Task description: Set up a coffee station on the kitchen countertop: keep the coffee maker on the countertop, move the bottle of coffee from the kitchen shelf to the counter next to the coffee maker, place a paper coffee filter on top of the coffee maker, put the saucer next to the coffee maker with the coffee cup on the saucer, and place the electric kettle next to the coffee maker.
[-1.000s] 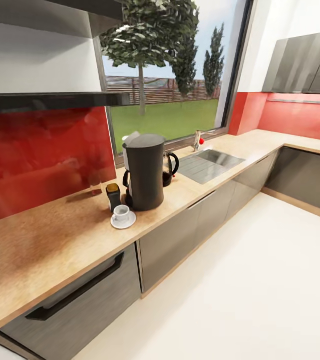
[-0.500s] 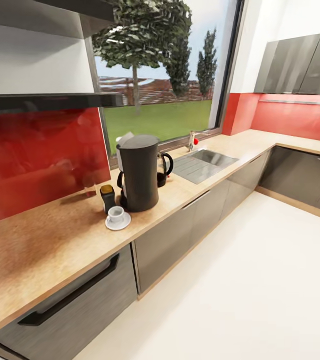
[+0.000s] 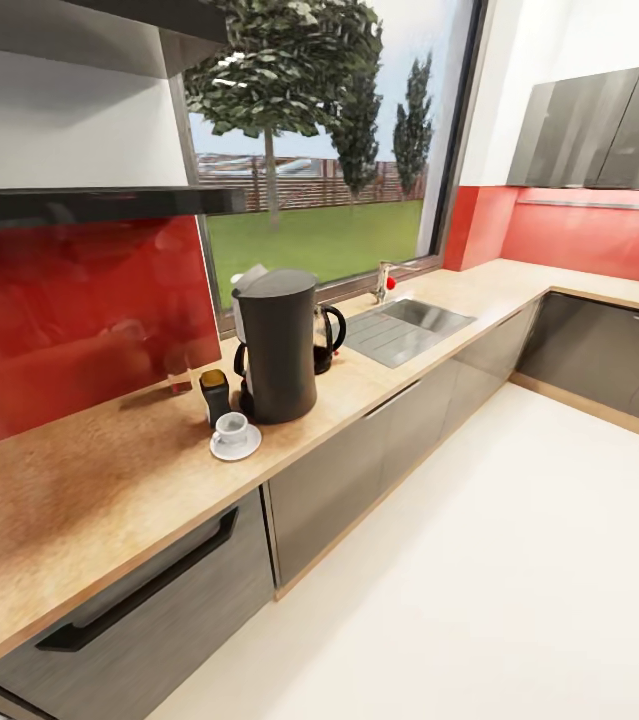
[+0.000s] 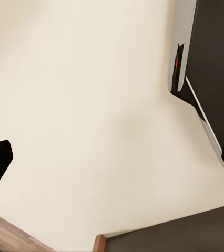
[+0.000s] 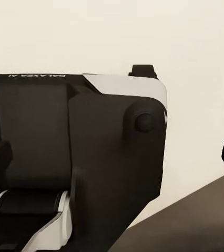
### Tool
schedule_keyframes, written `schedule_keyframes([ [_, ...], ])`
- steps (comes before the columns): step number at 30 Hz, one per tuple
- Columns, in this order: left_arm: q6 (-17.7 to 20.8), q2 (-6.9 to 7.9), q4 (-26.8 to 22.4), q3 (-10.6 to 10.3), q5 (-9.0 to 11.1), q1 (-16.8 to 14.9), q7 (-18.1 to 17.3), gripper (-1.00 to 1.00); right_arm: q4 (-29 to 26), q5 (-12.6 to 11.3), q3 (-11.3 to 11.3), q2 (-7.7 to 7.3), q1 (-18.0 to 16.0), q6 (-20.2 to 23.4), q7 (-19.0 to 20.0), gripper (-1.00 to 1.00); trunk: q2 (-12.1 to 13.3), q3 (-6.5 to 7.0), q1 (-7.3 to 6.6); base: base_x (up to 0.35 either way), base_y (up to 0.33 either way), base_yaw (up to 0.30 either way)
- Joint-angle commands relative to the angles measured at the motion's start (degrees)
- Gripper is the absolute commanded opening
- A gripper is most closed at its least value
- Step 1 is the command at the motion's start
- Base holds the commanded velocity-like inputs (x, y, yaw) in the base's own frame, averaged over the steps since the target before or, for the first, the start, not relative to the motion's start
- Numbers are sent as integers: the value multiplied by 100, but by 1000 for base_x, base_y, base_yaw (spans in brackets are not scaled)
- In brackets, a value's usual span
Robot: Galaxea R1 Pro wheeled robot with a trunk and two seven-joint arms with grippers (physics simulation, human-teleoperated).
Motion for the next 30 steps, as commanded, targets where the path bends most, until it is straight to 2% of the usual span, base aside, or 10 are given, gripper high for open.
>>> schedule_keyframes([
  [1, 5, 1, 11, 48, -61, -8, 19, 100, -11, 5, -17, 2, -2, 31, -22, 100, -11, -11, 3, 0, 0, 0],
  [9, 8, 6, 11, 48, -61, -4, 20, 100, -11, 4, -12, 9, 130, -119, -53, 100, -11, -11, 3, 0, 0, 0],
  [14, 8, 3, 11, 48, -61, -4, 26, 100, -11, 31, -10, -4, 191, -916, -59, 100, -11, -11, 3, 0, 0, 0],
  [17, 8, -4, 11, 48, -61, -3, 28, 100, -16, 28, -9, -43, 198, -1206, -71, 100, -11, -11, 3, 0, 0, 0],
  [30, 25, 17, 11, 48, -56, -1, 20, 100, -28, 5, -9, -98, 200, -1335, -74, 100, -11, -11, 3, 0, 0, 0],
])
